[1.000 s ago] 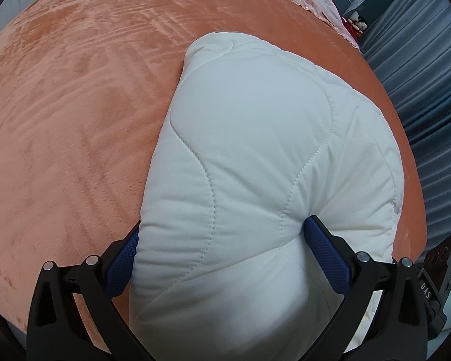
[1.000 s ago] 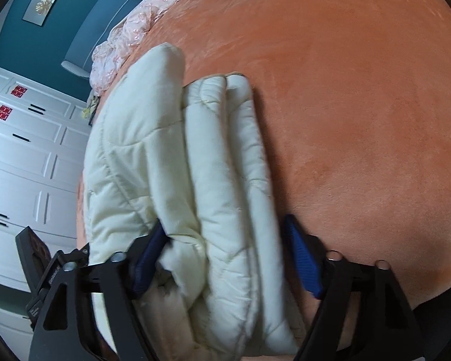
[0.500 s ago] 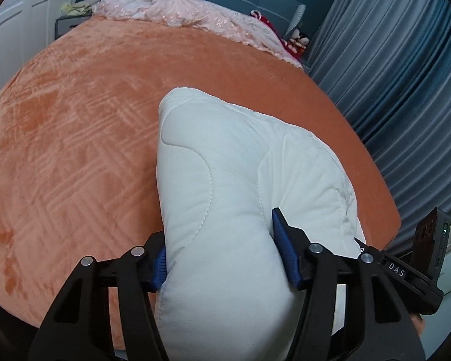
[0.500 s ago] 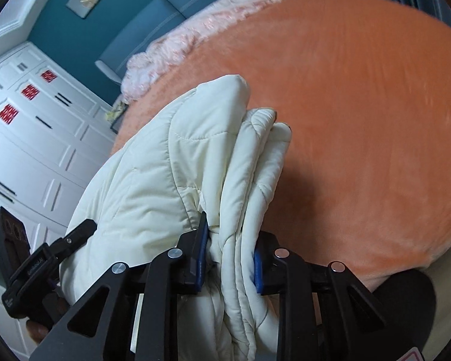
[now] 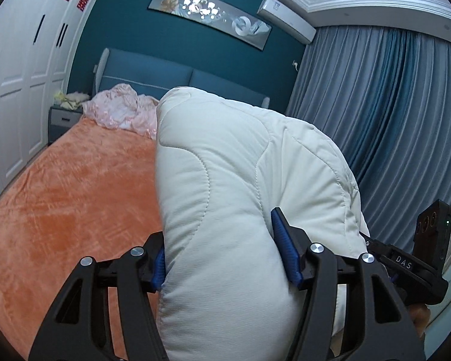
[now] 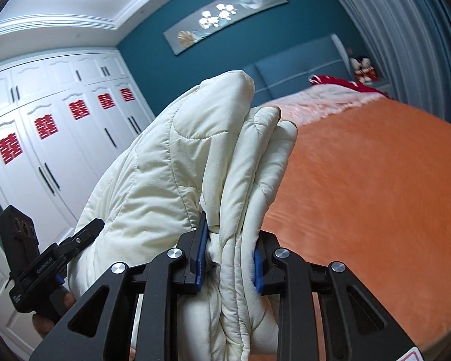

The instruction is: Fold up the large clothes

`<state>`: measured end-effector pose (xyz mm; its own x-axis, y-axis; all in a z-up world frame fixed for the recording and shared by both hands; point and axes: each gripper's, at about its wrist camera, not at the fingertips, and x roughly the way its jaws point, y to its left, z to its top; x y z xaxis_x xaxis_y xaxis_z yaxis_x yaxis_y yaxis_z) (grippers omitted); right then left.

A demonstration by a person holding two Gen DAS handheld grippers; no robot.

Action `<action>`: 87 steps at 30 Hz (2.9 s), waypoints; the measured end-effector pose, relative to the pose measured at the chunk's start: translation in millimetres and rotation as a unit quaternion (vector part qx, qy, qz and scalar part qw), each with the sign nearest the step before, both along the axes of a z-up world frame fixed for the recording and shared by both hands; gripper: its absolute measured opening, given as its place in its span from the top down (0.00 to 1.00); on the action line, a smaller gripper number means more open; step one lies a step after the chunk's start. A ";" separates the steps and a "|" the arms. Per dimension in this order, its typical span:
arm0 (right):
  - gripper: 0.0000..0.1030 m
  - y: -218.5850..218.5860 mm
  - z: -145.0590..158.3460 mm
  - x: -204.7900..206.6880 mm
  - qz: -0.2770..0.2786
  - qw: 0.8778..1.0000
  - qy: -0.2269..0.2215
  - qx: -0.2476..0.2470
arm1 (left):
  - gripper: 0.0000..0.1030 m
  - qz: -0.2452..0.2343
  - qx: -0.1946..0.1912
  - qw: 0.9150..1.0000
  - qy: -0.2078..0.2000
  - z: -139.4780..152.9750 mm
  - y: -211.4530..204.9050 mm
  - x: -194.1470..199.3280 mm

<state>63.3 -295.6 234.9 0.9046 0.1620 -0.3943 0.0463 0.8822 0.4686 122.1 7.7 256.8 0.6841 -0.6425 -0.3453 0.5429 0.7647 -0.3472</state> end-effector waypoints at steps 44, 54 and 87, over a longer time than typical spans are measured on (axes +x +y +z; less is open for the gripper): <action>0.90 82.9 -176.1 147.7 0.027 0.963 0.248 -0.107 | 0.31 0.130 0.194 0.953 0.194 -192.3 51.2 126.4; 0.92 115.3 -213.5 176.4 0.057 0.928 0.333 -0.155 | 0.31 0.137 0.262 0.917 0.269 -237.9 -0.9 142.3; 0.92 113.8 -257.6 177.6 0.055 0.915 0.370 -0.153 | 0.13 0.171 0.316 0.893 0.273 -273.5 -22.6 144.5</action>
